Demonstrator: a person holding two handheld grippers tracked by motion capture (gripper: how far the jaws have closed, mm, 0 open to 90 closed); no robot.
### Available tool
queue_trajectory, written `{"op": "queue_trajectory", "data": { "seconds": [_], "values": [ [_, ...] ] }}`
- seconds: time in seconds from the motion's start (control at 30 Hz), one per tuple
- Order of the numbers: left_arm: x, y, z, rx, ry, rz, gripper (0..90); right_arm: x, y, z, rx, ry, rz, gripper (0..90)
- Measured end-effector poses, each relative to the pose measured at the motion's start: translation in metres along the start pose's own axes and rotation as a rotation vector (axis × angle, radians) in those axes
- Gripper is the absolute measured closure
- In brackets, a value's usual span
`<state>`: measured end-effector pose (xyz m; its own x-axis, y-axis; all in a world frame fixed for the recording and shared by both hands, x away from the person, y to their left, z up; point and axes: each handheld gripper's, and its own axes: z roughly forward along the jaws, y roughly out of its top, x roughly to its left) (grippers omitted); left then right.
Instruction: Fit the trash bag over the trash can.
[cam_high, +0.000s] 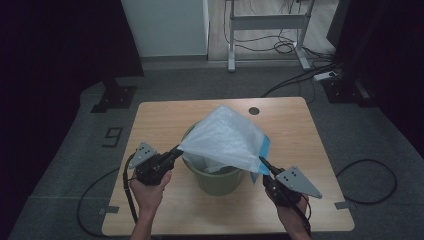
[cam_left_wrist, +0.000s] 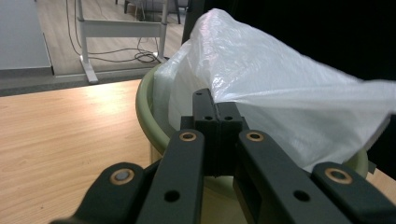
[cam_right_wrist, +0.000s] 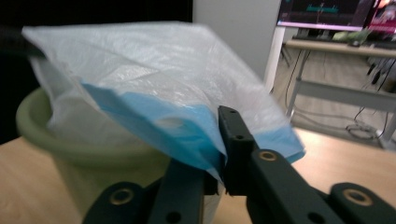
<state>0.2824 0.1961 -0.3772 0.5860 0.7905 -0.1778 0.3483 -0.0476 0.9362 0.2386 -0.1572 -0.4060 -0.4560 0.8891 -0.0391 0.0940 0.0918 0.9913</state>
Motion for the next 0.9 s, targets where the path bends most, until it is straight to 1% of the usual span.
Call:
{"op": "queue_trajectory", "data": {
  "seconds": [0.03, 0.07, 0.13, 0.2, 0.23, 0.27, 0.3, 0.33, 0.37, 0.4, 0.43, 0.47, 0.5, 0.53, 0.57, 0.63, 0.67, 0.7, 0.77, 0.8, 0.83, 0.87, 0.9],
  "values": [
    [0.000, 0.000, 0.000, 0.000, 0.000, 0.000, 90.0, 0.000, 0.000, 0.000, 0.000, 0.000, 0.000, 87.5],
    [0.001, -0.001, -0.001, 0.000, -0.002, 0.000, 90.0, -0.001, 0.009, 0.003, -0.017, -0.006, -0.010, 87.9],
    [0.003, -0.002, -0.002, 0.002, -0.006, -0.003, 90.0, -0.002, 0.020, 0.005, -0.040, -0.008, -0.014, 88.5],
    [0.005, -0.003, -0.004, 0.005, -0.012, -0.005, 90.0, -0.001, 0.033, 0.008, -0.061, -0.002, -0.027, 88.8],
    [0.005, -0.003, -0.004, 0.005, -0.012, -0.005, 90.0, -0.001, 0.033, 0.008, -0.061, -0.002, -0.027, 88.8],
    [0.006, -0.006, -0.005, 0.007, -0.023, -0.003, 90.0, 0.002, 0.044, 0.012, -0.078, 0.012, -0.042, 89.0],
    [0.006, -0.006, -0.005, 0.007, -0.023, -0.003, 90.0, 0.002, 0.044, 0.012, -0.078, 0.012, -0.042, 89.0],
    [0.006, -0.007, -0.006, 0.004, -0.039, 0.006, 90.0, 0.004, 0.049, 0.014, -0.082, 0.022, -0.051, 89.0],
    [0.005, -0.008, -0.007, -0.007, -0.062, 0.025, 88.7, 0.007, 0.054, 0.016, -0.083, 0.030, -0.060, 89.1],
    [0.002, -0.008, -0.008, 0.005, -0.066, 0.058, 79.3, 0.012, 0.059, 0.023, -0.074, 0.048, -0.078, 89.1],
    [0.000, -0.009, -0.009, 0.003, -0.060, 0.074, 73.8, 0.014, 0.060, 0.026, -0.069, 0.054, -0.088, 89.1],
    [-0.002, -0.008, -0.010, 0.000, -0.046, 0.085, 67.0, 0.017, 0.061, 0.029, -0.064, 0.061, -0.094, 89.1],
    [-0.002, -0.008, -0.010, 0.000, -0.046, 0.085, 59.9, 0.019, 0.061, 0.031, -0.057, 0.068, -0.098, 89.1],
    [-0.005, -0.006, -0.013, 0.010, -0.030, 0.100, 51.2, 0.020, 0.061, 0.033, -0.052, 0.071, -0.102, 89.1],
    [-0.007, -0.005, -0.014, 0.010, -0.022, 0.108, 43.8, 0.021, 0.061, 0.035, -0.048, 0.073, -0.107, 89.1],
    [-0.008, -0.004, -0.016, 0.006, -0.016, 0.115, 34.0, 0.022, 0.060, 0.036, -0.044, 0.073, -0.111, 89.1],
    [-0.009, -0.001, -0.020, -0.007, -0.026, 0.129, 32.2, 0.021, 0.059, 0.037, -0.038, 0.067, -0.116, 89.1],
    [-0.009, -0.001, -0.020, -0.007, -0.026, 0.129, 31.7, 0.021, 0.059, 0.037, -0.038, 0.067, -0.116, 89.1],
    [-0.011, 0.002, -0.024, -0.019, -0.034, 0.142, 30.6, 0.018, 0.059, 0.036, -0.033, 0.056, -0.117, 89.1],
    [-0.013, 0.004, -0.026, -0.022, -0.038, 0.147, 30.0, 0.016, 0.059, 0.035, -0.032, 0.050, -0.114, 89.1],
    [-0.014, 0.006, -0.027, -0.024, -0.042, 0.153, 30.0, 0.010, 0.059, 0.032, -0.032, 0.039, -0.111, 89.1],
    [-0.017, 0.009, -0.027, -0.025, -0.048, 0.169, 30.1, 0.007, 0.059, 0.031, -0.033, 0.033, -0.112, 89.1],
    [-0.017, 0.009, -0.027, -0.025, -0.048, 0.169, 30.4, 0.007, 0.059, 0.031, -0.033, 0.033, -0.112, 89.1]
  ]
}}
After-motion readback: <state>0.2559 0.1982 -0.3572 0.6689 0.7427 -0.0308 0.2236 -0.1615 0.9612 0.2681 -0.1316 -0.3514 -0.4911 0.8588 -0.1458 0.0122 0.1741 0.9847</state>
